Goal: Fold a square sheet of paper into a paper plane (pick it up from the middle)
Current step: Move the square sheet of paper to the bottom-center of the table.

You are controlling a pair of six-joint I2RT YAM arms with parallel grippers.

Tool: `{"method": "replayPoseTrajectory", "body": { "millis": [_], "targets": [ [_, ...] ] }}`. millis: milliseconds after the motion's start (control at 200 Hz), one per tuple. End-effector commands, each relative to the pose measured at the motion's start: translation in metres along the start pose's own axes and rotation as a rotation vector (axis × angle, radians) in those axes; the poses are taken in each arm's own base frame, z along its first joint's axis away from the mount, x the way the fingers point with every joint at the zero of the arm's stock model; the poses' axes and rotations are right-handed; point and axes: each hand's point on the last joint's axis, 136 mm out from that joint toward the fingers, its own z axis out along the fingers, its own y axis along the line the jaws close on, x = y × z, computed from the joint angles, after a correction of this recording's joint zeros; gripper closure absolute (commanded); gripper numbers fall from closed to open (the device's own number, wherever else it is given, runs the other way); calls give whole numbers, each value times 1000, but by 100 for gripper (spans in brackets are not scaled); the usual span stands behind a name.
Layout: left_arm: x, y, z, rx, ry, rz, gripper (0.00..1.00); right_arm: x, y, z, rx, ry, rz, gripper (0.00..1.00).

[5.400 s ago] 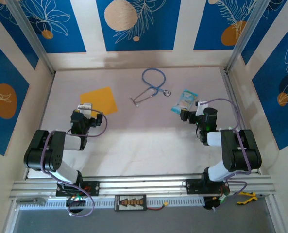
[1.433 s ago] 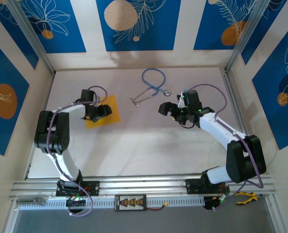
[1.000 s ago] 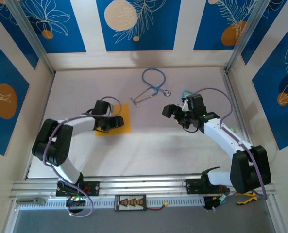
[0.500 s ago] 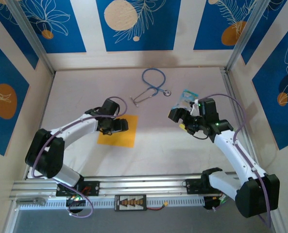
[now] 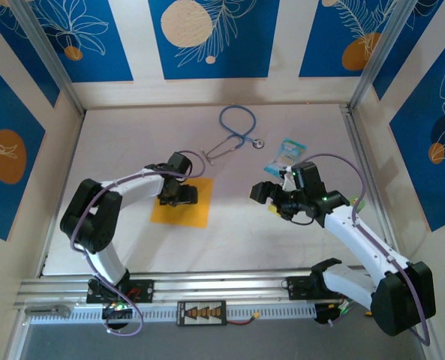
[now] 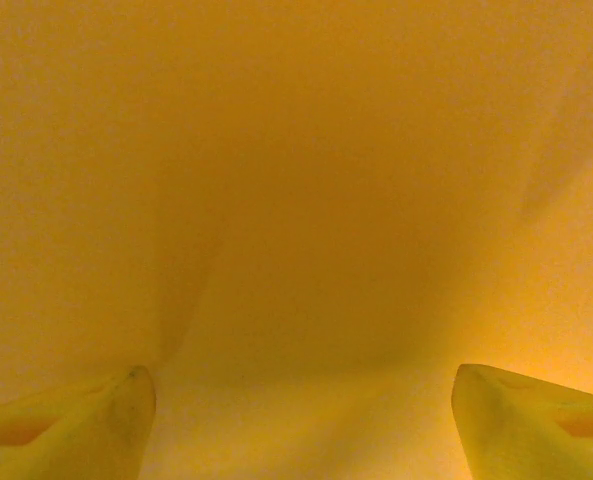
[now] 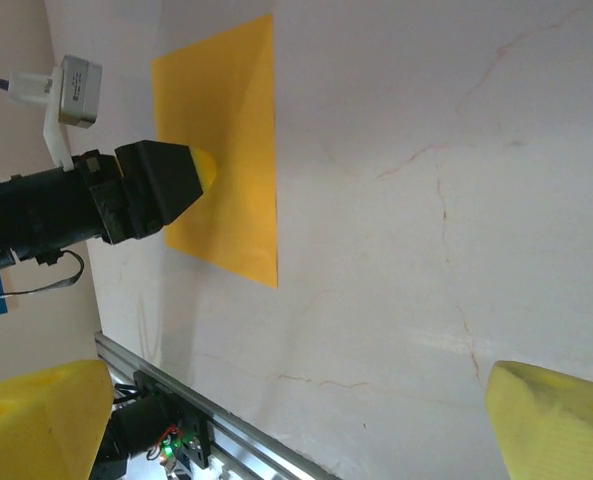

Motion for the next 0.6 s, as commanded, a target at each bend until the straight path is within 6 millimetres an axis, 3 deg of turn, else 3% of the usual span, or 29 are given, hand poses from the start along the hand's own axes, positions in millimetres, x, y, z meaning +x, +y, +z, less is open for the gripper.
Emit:
{"method": "replayPoseTrajectory", "body": {
  "millis": [0,340,595],
  "targets": [
    [-6,-5,11,15,23,-31,24,0,0,-5,-3,-22,-7,4],
    [37,-17,39,105,162,-84,31,-13,-3,5,8,-26,29,3],
    [70,-33,32,128,186,-74,32,-15,-10,13,32,-14,54,3]
  ]
}}
